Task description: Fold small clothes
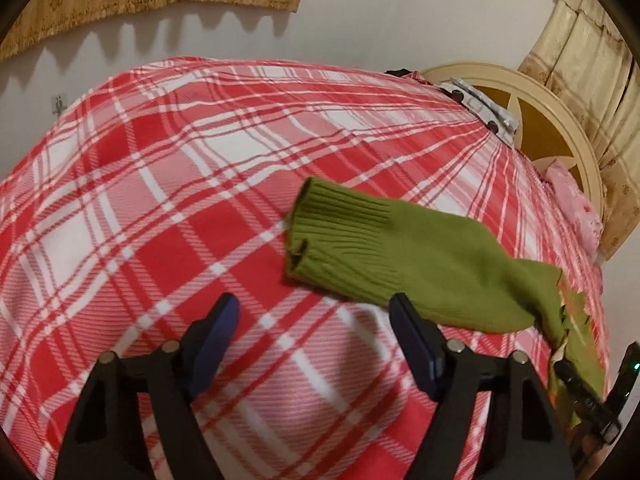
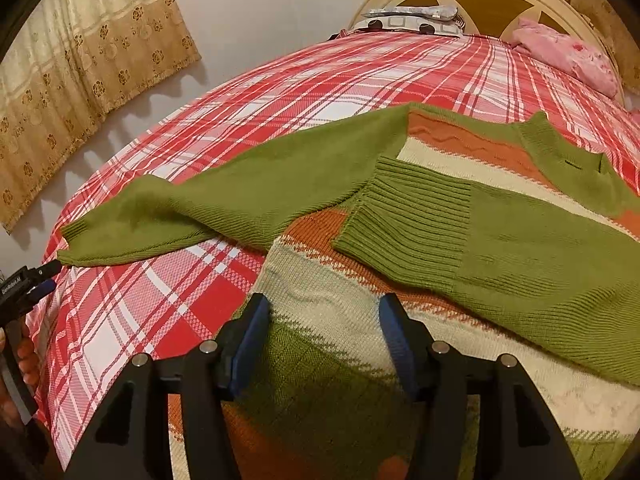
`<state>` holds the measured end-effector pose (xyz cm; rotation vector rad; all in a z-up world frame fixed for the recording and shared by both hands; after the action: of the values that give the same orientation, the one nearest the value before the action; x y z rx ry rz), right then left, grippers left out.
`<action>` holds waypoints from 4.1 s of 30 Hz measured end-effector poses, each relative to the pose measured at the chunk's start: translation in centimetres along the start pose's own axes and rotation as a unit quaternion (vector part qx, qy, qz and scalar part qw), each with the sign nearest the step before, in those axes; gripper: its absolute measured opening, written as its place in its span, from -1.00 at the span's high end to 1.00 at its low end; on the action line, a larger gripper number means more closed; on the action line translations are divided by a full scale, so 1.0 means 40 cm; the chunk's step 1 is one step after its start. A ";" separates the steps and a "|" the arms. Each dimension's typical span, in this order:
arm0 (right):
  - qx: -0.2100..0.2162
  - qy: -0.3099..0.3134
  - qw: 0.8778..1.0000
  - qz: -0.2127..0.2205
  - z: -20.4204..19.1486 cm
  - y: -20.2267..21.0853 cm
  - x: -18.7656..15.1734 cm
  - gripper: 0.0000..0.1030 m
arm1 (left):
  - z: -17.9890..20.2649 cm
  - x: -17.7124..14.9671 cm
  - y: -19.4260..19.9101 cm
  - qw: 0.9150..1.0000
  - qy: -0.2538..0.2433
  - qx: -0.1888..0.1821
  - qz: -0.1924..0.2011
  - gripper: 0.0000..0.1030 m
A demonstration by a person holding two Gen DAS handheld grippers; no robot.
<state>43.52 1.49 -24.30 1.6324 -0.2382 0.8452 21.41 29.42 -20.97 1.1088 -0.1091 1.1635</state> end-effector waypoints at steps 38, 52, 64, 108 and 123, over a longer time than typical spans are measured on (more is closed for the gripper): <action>0.004 -0.032 0.999 0.009 0.031 0.034 0.015 -0.16 | 0.181 0.114 0.038 0.989 -0.078 -0.100 0.076 0.90; -0.039 -0.113 0.992 0.047 0.198 0.217 -0.030 -0.22 | 0.434 0.206 0.117 0.964 -0.156 -0.178 0.123 0.90; -0.032 -0.145 0.986 0.069 0.264 0.325 -0.125 -0.23 | 0.622 0.216 0.180 0.939 -0.208 -0.232 0.147 0.90; -0.060 -0.297 0.951 0.065 0.591 0.494 -0.491 -0.23 | 1.324 -0.439 -0.125 0.855 -0.412 -0.314 -0.027 0.89; -0.078 -0.302 0.948 0.062 0.589 0.491 -0.517 -0.23 | 1.271 -0.463 -0.049 0.820 -0.465 -0.334 -0.020 -0.36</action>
<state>26.52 -31.31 -22.63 1.7000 -0.8238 0.3808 37.38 -20.53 -7.50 0.9258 -1.1621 0.3670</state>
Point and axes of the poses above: each gripper's, at about its wrist camera, not at the fingertips, and y roughly against the way its jaws point, z to its right, x to its top, the point moved 2 cm from there along -y, roughly the way its jaws point, and after that the axes turned 14 degrees about -x, right-handed, at the moved point
